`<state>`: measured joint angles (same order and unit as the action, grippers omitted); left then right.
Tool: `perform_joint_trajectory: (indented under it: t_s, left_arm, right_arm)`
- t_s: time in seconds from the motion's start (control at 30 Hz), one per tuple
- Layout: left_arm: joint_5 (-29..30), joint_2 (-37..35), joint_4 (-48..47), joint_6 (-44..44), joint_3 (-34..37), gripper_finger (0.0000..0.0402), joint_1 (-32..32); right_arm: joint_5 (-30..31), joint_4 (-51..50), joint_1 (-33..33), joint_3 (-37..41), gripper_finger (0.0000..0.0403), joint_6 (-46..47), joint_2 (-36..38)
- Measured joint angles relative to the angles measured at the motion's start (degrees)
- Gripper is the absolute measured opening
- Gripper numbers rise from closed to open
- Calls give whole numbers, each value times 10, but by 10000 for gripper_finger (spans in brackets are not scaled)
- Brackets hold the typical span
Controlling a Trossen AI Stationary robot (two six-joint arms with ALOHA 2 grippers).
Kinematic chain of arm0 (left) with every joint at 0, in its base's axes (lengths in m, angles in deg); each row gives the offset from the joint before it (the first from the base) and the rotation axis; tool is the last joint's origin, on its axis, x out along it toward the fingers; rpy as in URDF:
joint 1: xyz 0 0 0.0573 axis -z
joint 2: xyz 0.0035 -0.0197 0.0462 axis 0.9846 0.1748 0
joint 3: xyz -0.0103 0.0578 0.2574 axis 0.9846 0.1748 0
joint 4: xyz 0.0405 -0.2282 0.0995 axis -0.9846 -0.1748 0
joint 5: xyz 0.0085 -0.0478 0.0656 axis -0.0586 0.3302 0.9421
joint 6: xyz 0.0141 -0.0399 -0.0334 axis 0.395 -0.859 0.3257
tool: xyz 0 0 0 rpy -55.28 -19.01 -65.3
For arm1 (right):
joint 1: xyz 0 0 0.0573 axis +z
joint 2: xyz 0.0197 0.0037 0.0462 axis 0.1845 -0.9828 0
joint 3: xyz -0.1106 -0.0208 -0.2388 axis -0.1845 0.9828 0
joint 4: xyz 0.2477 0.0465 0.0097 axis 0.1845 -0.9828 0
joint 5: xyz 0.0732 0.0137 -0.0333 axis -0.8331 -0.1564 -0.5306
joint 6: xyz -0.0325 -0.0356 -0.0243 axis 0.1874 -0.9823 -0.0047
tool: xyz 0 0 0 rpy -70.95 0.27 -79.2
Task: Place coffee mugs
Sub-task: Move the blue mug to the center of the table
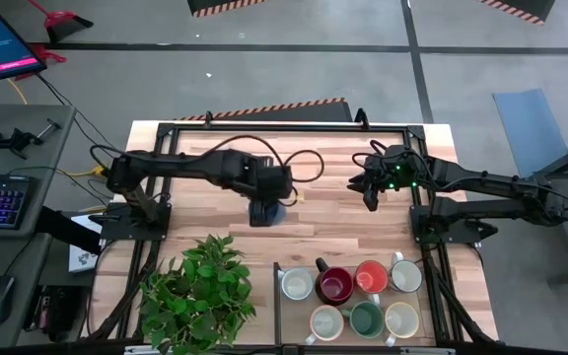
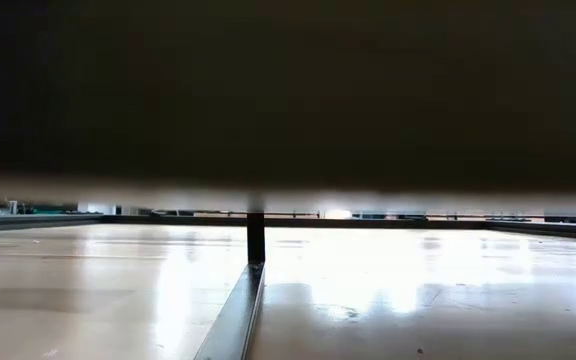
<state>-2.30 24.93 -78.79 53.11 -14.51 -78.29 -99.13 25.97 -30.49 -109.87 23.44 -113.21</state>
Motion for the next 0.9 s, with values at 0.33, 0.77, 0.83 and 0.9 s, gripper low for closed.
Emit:
perform_joint_trajectory:
  t_s: [0.33,0.77,0.83,0.9]
  left_arm:
    - [8,0,-4,-3,-63,5,15]
    - [-14,65,63,63,-63,5,3]
    - [-15,76,70,69,-63,5,-6]
    - [-26,87,68,71,-63,5,-16]
  right_arm:
    - [0,-1,0,0,85,-2,0]
    - [9,-1,0,0,85,0,0]
    - [21,-1,0,0,85,0,0]
    - [24,-1,0,0,85,-2,0]
